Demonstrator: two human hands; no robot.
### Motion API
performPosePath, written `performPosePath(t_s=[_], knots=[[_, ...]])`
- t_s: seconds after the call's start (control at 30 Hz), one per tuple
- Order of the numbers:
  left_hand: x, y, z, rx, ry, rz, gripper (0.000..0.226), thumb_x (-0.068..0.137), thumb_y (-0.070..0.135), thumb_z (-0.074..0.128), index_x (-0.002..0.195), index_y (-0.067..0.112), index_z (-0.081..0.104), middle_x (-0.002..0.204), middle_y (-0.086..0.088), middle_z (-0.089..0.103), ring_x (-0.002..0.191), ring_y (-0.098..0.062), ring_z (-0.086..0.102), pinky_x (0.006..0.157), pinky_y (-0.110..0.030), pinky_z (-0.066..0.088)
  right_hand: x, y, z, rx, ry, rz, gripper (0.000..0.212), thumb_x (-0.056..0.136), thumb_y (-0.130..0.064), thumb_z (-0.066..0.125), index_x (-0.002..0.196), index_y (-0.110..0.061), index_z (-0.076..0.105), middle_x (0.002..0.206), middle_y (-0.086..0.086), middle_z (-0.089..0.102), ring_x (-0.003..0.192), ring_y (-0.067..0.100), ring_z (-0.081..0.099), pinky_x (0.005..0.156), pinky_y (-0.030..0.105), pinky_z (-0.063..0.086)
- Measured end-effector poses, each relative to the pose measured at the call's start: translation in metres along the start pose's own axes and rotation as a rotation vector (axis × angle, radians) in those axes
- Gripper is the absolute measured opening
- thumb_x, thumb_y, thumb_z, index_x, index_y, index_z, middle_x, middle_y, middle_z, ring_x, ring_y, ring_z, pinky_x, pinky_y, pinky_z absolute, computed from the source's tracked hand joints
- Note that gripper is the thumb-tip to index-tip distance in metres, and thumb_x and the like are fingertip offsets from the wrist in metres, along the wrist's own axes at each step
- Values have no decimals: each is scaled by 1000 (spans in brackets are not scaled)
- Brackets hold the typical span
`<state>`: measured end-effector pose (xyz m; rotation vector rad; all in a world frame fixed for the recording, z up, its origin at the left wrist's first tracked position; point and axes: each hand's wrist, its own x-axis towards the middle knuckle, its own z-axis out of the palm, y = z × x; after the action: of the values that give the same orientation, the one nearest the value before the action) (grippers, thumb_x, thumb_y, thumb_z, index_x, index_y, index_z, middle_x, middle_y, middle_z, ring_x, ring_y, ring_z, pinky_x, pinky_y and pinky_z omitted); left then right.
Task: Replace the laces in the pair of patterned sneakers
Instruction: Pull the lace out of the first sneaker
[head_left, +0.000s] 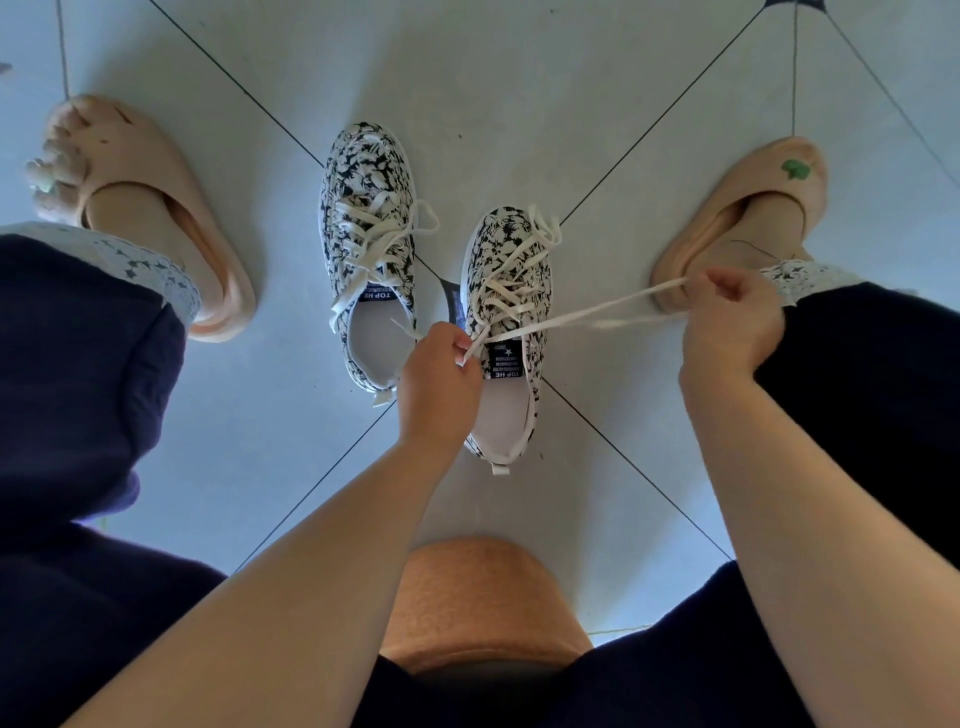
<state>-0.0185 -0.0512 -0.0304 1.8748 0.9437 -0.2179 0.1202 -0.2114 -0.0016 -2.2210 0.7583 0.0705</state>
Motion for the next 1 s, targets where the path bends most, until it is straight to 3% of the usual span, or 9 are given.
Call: performPosePath(t_s=[0.13, 0.2, 0.3, 0.37, 0.5, 0.57, 0.67, 0.77, 1.0], knots=[[-1, 1, 0, 11, -7, 0, 11, 86, 7, 57, 91, 16, 53, 87, 3, 58, 79, -16, 53, 68, -25, 39, -48, 2, 29, -291, -608, -326, 15, 83, -20, 64, 97, -22, 68, 73, -10, 55, 72, 10, 51, 66, 24, 41], [0, 1, -1, 33, -16, 11, 10, 86, 9, 57, 92, 16, 54, 88, 3, 59, 80, -17, 55, 69, -28, 43, -75, 3, 45, -564, -733, -600, 17, 83, -33, 63, 98, -28, 68, 71, -13, 49, 76, 11, 49, 71, 27, 38], [1, 1, -2, 29, -5, 8, 8, 86, 13, 57, 93, 16, 54, 89, 2, 62, 80, -17, 57, 70, -30, 47, -88, 7, 58, -843, -650, -840, 17, 87, -39, 56, 89, -28, 69, 76, -6, 51, 88, 19, 53, 72, 30, 32], [1, 1, -2, 26, 0, 9, 7, 86, 13, 58, 91, 16, 54, 88, 2, 61, 80, -18, 57, 70, -30, 46, -83, 5, 58, -776, -642, -800, 18, 88, -29, 54, 83, -23, 70, 74, -3, 55, 84, 21, 57, 69, 29, 35], [1, 0, -2, 23, -5, 14, 11, 85, 9, 57, 91, 16, 52, 88, 1, 58, 79, -19, 54, 67, -27, 41, -36, -3, 35, -124, -303, -74, 12, 87, -20, 57, 83, -17, 68, 67, -4, 55, 64, 12, 49, 59, 21, 37], [0, 1, -2, 29, -10, 11, 13, 84, 7, 56, 90, 17, 50, 87, 1, 57, 78, -19, 53, 67, -27, 40, -9, -1, 17, 17, -157, 106, 15, 86, -21, 58, 72, -18, 60, 62, -7, 46, 56, 9, 41, 56, 21, 32], [1, 1, 0, 52, -22, 8, 13, 83, 7, 55, 93, 15, 52, 90, -2, 59, 79, -19, 53, 68, -27, 39, -4, 1, 9, -338, -381, -71, 12, 86, -25, 60, 94, -19, 66, 79, -3, 57, 73, 14, 53, 67, 24, 38], [2, 3, 2, 85, -45, 13, 16, 84, 12, 56, 100, 16, 53, 96, 0, 60, 81, -19, 56, 67, -27, 38, -24, 4, 21, -647, -589, -275, 43, 83, -28, 65, 125, -25, 56, 117, 9, 55, 105, 26, 55, 89, 33, 44], [8, 9, 6, 164, -53, 77, 24, 85, 18, 55, 109, 19, 52, 104, 3, 59, 83, -17, 56, 68, -26, 38, -65, -10, 56, -742, -580, -717, 26, 87, -29, 59, 112, -27, 65, 121, 4, 48, 113, 24, 42, 96, 31, 30]])
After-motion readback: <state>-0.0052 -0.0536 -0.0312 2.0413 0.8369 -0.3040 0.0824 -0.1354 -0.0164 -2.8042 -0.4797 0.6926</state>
